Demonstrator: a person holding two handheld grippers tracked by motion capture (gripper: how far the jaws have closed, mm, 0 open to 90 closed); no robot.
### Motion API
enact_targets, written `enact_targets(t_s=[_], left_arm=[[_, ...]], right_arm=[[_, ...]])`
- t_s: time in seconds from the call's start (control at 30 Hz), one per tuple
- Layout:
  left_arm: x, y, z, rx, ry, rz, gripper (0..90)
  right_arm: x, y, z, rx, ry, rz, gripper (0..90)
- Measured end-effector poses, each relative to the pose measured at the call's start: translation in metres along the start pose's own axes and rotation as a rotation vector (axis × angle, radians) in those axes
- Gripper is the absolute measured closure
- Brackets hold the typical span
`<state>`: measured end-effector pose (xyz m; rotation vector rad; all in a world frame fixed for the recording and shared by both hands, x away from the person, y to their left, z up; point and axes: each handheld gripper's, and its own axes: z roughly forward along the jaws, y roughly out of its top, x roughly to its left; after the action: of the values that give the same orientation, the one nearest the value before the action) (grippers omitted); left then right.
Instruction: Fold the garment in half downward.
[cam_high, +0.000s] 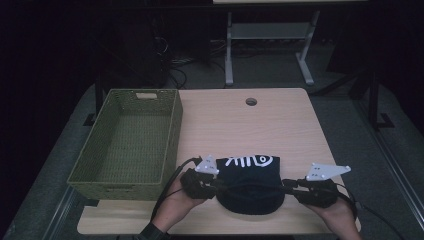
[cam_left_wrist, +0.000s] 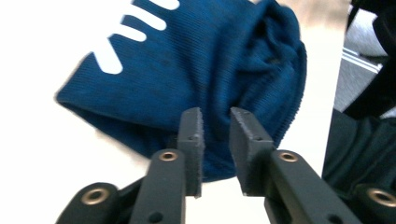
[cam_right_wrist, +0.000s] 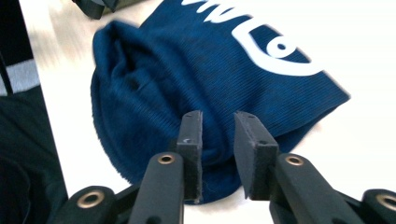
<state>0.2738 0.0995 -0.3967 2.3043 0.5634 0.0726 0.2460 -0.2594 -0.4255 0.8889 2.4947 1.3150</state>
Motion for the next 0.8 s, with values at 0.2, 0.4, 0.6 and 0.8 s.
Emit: enact_targets(t_s=[0.2, 0.4, 0.6, 0.8], left_arm=[[0.019, 0.016, -0.002, -0.021, 0.034, -0.008, 89.9], [0.036, 0.036, 0.016, -0.016, 0.053, -0.031, 89.9], [0.044, 0.045, 0.04, 0.025, 0.074, -0.028, 89.8], [0.049, 0.044, 0.062, 0.087, 0.089, -0.008, 89.8]], right_arm=[[-0.015, 0.013, 0.002, -0.009, -0.006, -0.001, 87.5], [-0.02, 0.018, 0.02, 0.01, 0.032, 0.004, 89.7], [-0.016, 0.014, 0.032, 0.046, 0.063, -0.002, 89.7], [-0.004, 0.004, 0.04, 0.093, 0.122, -0.018, 89.8]])
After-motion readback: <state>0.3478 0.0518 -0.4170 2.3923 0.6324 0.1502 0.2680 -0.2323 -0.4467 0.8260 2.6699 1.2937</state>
